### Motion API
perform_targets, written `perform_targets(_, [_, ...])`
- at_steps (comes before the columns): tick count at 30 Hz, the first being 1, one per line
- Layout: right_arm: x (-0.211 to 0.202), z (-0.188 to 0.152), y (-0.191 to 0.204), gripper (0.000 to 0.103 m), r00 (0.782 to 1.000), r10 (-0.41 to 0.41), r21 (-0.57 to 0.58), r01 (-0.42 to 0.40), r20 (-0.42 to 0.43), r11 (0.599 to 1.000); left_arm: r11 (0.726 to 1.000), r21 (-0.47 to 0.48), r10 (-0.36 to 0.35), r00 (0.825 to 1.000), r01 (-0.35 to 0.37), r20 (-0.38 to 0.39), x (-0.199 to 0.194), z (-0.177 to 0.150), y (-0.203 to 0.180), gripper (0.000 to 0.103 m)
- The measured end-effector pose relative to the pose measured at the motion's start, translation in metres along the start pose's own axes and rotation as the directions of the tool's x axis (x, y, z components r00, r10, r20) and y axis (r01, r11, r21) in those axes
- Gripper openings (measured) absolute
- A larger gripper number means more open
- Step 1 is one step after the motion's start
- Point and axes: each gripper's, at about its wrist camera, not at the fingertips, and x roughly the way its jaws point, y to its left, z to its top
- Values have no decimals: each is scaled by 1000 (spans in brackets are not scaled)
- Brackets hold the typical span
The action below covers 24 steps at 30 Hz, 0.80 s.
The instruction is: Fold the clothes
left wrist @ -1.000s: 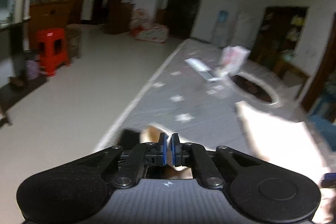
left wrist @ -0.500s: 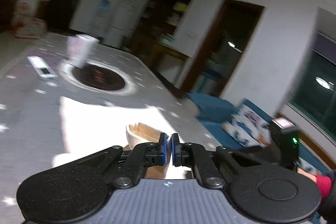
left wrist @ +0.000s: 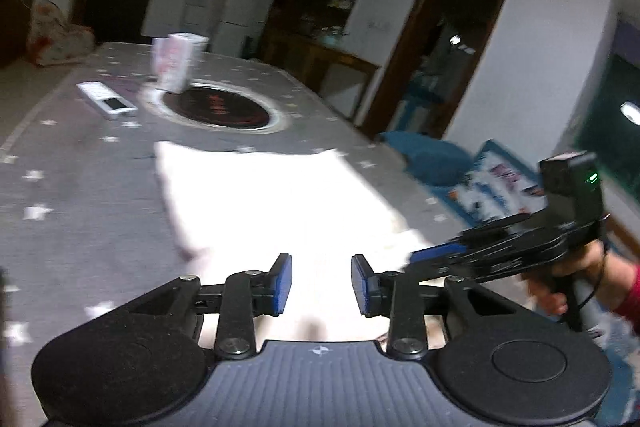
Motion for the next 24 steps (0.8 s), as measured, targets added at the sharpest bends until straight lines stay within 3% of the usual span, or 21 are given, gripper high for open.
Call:
perform_targets(3, [10, -1, 4, 31, 1000, 4, -4, -4, -13, 1000, 996, 46, 80, 997, -79, -10, -12, -9, 6, 45])
perform_targets(6, [17, -1, 8, 30, 1000, -2, -15, 2, -16, 1000, 993, 49, 111, 993, -109, -27, -21, -20, 12, 51])
perform_targets(10, [19, 0, 16, 8, 1000, -23, -58, 22, -12, 998, 990, 44, 137, 989, -135, -51, -26, -33, 17, 56])
perform_targets(24, [-35, 32, 41, 6, 975, -173, -210, 200, 140, 957, 978, 143, 161, 984, -149, -75, -13, -50, 3, 56])
